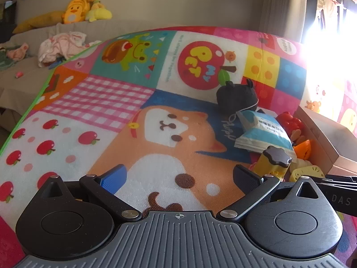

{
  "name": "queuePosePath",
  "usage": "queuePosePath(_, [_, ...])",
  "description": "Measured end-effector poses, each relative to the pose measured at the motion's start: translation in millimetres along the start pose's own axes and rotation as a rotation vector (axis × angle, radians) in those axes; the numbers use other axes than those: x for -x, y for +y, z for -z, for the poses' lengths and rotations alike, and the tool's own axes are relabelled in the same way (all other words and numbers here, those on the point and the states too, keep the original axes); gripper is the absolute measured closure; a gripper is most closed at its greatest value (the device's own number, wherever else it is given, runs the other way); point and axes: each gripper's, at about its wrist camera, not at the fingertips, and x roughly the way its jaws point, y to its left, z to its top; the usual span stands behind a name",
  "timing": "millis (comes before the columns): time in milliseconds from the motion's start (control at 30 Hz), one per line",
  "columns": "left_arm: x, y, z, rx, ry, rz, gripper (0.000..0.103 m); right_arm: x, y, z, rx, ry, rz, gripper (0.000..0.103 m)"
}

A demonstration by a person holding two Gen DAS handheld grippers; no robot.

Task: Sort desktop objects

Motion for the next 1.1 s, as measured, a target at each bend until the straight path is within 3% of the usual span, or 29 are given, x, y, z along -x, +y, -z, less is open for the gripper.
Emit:
queuePosePath(67, [-1, 3, 0, 0.017, 0.007, 0.003, 0.000, 4, -7, 2, 0.000, 0.004, -0.022, 0.070])
queuePosePath(133, [-2, 4, 0, 0.025, 0.012, 0.003, 0.000, 8, -15, 4, 0.003, 0.010, -0.030, 0.085])
queuePosePath(200, [-2, 4, 0, 0.024, 0.012, 0.000, 0.000, 11, -24, 9, 0.005, 0.032, -0.038, 0.094])
queuePosePath(300, [-2, 1, 1, 0.011, 0.009, -0.006, 0.000, 14, -40, 16, -0.027, 0.067, -0.058, 0.094])
queuePosePath(433, [-1, -3, 1, -0.013, 0.003, -0.014, 0.000, 22, -43, 14, -0.043, 0.015, -0.119, 0.092])
queuePosePath(533, [0, -5, 1, -0.022, -0.002, -0.019, 0.000, 24, -25, 5, 0.013, -0.019, -0.140, 0.092])
queuePosePath(633, [0, -5, 1, -0.023, -0.001, -0.018, 0.000, 17, 0, -8, 0.141, -0.053, -0.096, 0.091])
queuePosePath(833, [2, -5, 2, -0.028, 0.004, -0.001, 0.000, -32, 7, -35, 0.156, 0.041, -0.111, 0.091])
queuePosePath(1100, [5, -12, 6, -0.061, 0.050, 0.050, 0.000, -3, -17, -7, 0.177, 0.149, -0.240, 0.092])
